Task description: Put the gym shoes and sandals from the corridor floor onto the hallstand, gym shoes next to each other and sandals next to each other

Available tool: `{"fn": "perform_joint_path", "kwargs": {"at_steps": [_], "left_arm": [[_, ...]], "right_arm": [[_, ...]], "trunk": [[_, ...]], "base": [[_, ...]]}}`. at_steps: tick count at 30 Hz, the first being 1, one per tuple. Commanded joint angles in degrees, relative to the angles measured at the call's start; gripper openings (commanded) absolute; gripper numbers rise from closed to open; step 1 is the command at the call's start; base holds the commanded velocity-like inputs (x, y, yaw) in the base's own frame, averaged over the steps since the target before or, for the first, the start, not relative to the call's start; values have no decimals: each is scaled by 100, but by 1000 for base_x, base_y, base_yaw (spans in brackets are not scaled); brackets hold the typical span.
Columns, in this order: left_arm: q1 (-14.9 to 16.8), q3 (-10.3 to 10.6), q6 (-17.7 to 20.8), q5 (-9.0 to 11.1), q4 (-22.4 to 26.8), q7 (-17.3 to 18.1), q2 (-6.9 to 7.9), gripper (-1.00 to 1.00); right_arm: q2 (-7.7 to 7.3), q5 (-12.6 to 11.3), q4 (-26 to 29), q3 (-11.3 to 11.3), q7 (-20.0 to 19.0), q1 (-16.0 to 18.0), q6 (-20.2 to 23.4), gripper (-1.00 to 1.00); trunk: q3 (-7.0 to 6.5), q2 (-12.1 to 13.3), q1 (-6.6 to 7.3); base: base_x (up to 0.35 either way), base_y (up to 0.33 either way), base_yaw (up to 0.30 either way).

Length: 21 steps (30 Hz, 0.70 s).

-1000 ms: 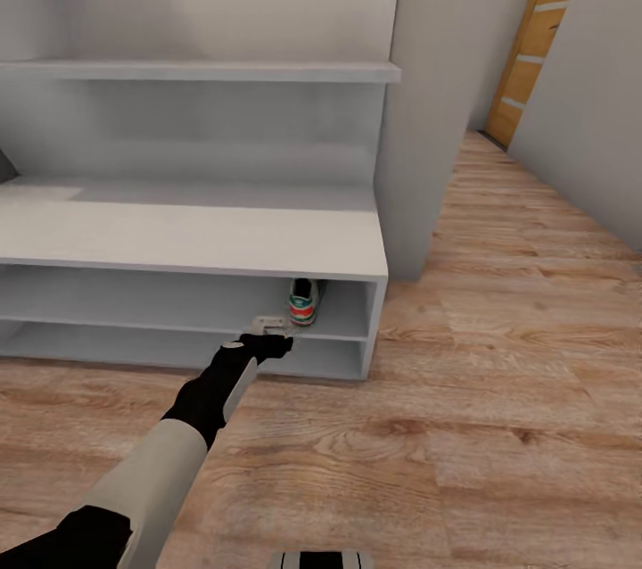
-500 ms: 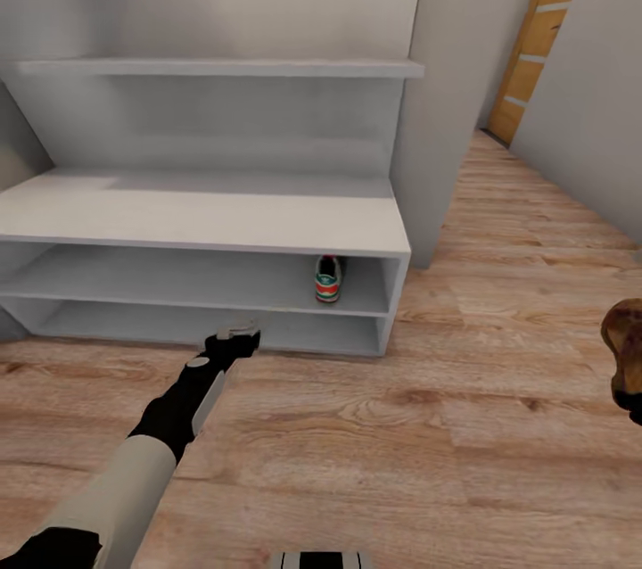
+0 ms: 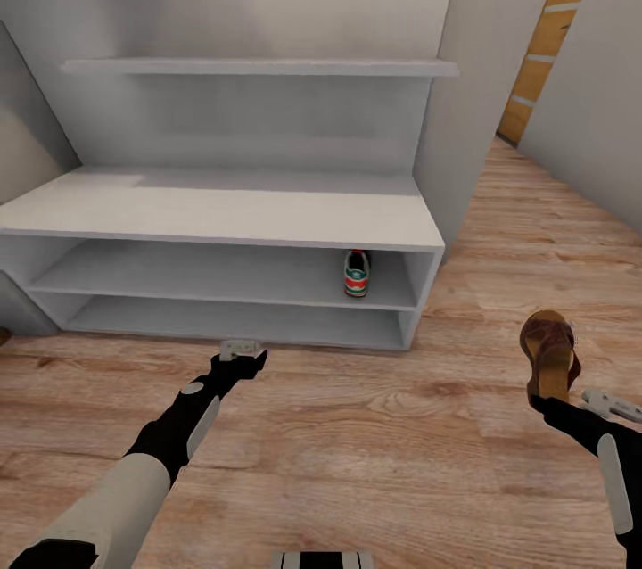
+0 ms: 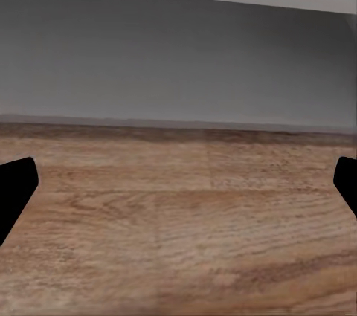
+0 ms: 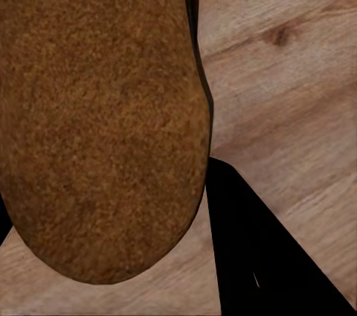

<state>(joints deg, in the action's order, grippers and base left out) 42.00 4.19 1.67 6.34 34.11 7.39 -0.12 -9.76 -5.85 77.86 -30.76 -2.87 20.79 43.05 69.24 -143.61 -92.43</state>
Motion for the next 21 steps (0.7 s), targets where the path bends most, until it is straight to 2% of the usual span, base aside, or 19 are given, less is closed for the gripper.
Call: {"fn": "perform_joint_path", "kwargs": {"at_steps": [1,8,21], "left_arm": [[1,12,18,60,1,12,3,100],[1,12,17,60,-1,17,3,100],[1,12,17,60,-1,33,-4,100]], "right_arm": [[0,-56,10,-9,14,4,37,-100],[0,-56,10,-1,15,4,39,-100],[0,-56,10,0,14,4,37,-100]], "trunk": [[4,-2,1],[4,-2,1],[4,-2,1]], "base": [[-47,308,0],[-151,301,0],[-237,252,0]]}}
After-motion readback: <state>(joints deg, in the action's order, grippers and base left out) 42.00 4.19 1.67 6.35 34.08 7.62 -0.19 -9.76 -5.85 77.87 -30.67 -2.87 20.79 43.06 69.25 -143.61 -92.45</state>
